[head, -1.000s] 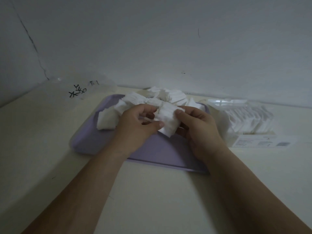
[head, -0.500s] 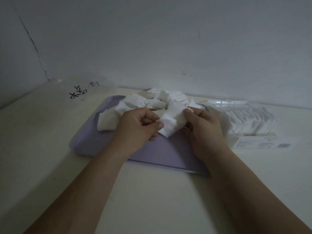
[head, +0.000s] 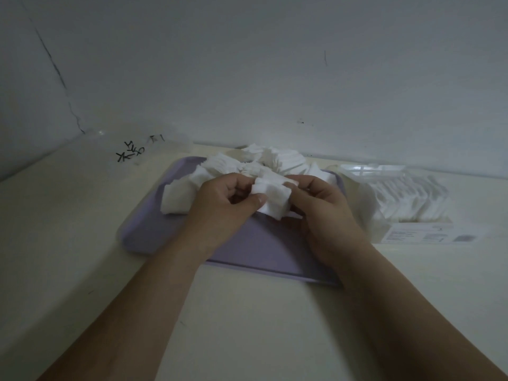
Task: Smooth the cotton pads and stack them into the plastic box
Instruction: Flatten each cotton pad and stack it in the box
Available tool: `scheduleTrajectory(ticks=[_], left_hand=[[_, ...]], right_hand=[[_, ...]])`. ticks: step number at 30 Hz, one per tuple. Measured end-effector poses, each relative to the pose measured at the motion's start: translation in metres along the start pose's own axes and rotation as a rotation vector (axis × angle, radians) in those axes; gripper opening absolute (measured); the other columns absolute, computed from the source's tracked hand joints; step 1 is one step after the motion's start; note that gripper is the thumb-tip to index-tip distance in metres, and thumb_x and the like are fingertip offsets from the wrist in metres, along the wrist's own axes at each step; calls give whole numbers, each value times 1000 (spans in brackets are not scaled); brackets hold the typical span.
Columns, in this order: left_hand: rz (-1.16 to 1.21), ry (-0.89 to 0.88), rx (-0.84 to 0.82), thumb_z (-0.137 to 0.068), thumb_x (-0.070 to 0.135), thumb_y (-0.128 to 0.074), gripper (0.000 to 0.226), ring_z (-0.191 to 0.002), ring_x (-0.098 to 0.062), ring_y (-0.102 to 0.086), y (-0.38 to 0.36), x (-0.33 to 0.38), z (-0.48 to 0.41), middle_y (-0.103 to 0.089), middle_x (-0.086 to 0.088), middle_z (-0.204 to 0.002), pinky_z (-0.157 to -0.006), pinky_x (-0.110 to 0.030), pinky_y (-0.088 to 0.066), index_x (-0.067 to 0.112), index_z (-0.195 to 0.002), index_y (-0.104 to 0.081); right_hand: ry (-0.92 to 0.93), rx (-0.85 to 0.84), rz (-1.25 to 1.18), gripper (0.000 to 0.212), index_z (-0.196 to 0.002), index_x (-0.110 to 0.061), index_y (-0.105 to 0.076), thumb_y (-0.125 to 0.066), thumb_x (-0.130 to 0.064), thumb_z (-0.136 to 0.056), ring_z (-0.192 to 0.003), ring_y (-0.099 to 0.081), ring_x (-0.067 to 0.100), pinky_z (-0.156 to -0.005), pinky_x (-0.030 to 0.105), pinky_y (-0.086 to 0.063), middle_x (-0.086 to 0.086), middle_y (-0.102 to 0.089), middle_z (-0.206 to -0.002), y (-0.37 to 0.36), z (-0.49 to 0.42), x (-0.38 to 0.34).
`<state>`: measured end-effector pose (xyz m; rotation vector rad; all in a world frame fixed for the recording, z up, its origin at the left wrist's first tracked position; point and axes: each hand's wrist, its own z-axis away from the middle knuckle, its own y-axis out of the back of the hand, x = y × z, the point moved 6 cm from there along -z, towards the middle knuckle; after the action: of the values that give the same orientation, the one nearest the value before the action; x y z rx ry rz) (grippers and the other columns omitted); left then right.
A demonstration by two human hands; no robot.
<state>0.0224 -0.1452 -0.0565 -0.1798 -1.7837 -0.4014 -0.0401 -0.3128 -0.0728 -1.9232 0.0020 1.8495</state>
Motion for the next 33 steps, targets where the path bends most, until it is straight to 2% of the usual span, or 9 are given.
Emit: scheduleTrajectory(ticks=[4,8,11,15,18,20,25,29,33], left_hand=[[-82,-12,1,-87,12,-82,10,-71,-7,-63,-1,-3,0,-77,-9,-90,-67,-25,-52,17,-94,-76],[-195,-42,2,-80,19,-87,15,-67,-9,-62,-1,-8,-3,-75,-4,-79,-67,-32,-53,20,-83,-73],[-262,-49,-19,-75,13,-90,20,-53,0,-49,-2,-9,-2,-61,13,-58,-55,-17,-41,14,-77,-70],[-320,-22,-91,-64,21,-96,40,-51,-4,-47,-4,-11,-1,-53,15,-54,-54,-25,-40,22,-88,-64],[-321,-21,-136,-65,22,-94,56,-52,-5,-48,-5,-9,-1,-53,13,-55,-54,-26,-42,32,-110,-62],[-331,-69,-183,-70,17,-90,50,-50,-2,-45,-10,-4,1,-52,11,-54,-53,-22,-39,34,-109,-64],[-300,-56,-145,-72,15,-90,50,-50,-3,-47,-4,-5,-2,-53,10,-54,-54,-22,-41,34,-107,-62],[-280,-60,-192,-74,14,-91,47,-53,-8,-43,-7,-3,-1,-49,7,-54,-57,-26,-39,36,-109,-67],[-300,-99,-182,-75,13,-89,38,-51,-6,-40,-9,0,0,-49,7,-56,-52,-23,-35,33,-102,-71]], right_hand=[[46,28,51,12,-103,-10,-71,-63,-2,-100,-85,-68,24,-67,32,-58,12,-74,-93,3,0,-5],[122,4,162,11,-107,-7,-72,-63,-5,-101,-89,-62,27,-84,44,-52,17,-71,-94,1,-1,-6],[163,-36,258,21,-98,-1,-72,-65,-21,-100,-85,-59,20,-79,41,-47,9,-69,-87,-1,-2,-5],[231,-30,418,26,-88,-7,-72,-67,-31,-94,-75,-55,13,-72,36,-45,3,-67,-77,-5,-2,-3],[222,-8,444,20,-99,-14,-74,-62,-29,-93,-86,-68,18,-81,40,-55,5,-78,-93,-5,-5,3],[200,0,411,20,-107,-21,-71,-60,-25,-91,-100,-72,22,-90,41,-58,5,-78,-104,-6,-8,6],[99,-26,333,43,-126,-19,-61,-49,8,-95,-88,-67,14,-70,26,-53,-3,-68,-94,-13,-10,4],[49,-63,362,49,-133,-28,-55,-56,-4,-91,-93,-66,17,-74,33,-51,-5,-66,-95,-19,-10,9],[0,-102,312,67,-156,-30,-33,-54,-1,-99,-95,-64,15,-73,30,-52,-5,-60,-108,-25,-7,9]])
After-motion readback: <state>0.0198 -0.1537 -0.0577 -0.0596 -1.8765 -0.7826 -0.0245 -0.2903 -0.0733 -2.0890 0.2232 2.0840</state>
